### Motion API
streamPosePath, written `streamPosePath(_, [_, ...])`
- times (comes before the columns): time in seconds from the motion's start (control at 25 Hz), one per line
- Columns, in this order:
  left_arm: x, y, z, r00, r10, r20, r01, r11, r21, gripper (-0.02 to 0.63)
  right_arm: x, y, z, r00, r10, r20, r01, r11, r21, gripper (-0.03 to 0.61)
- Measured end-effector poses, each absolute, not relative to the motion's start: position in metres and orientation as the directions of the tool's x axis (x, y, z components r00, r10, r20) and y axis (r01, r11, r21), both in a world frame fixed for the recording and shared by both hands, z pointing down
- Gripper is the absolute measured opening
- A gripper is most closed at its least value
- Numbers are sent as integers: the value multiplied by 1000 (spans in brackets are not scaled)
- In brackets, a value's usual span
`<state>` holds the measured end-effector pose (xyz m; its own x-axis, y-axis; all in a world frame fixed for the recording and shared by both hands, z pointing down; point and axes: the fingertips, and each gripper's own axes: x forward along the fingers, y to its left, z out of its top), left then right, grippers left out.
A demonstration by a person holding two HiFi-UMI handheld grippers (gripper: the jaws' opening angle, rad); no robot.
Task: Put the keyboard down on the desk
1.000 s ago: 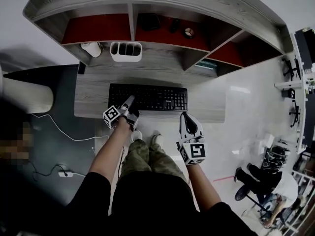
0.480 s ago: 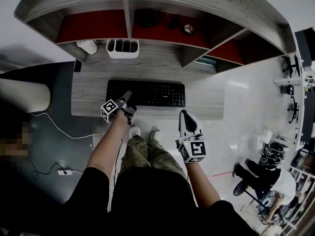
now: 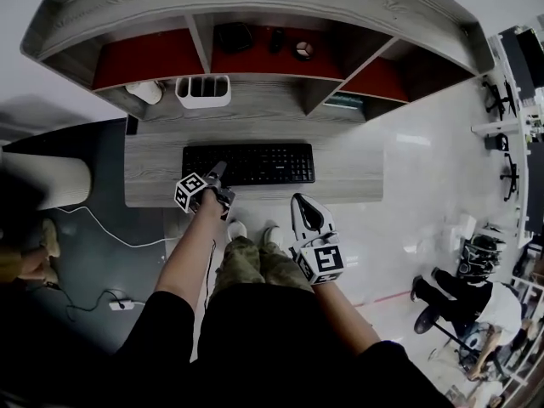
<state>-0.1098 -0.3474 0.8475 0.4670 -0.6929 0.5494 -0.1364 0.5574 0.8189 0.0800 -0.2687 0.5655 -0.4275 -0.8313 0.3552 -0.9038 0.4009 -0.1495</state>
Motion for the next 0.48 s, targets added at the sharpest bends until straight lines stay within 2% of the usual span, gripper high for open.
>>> streamPosePath(0.12, [-105,-344,845,472,-661,583,-164,584,795,265,77,-264,560,-453,-825,338,-892,416,-179,12])
streamPosePath(0.32, [-100,-332,841,482,-602,637,-228,616,754,363,73,-257,542,-481,-824,300,-877,446,-181,12])
streamPosePath(0.48, [-97,-313,841,496,-556,667,-274,628,728,394,76,-250,530,-486,-830,273,-873,447,-196,12])
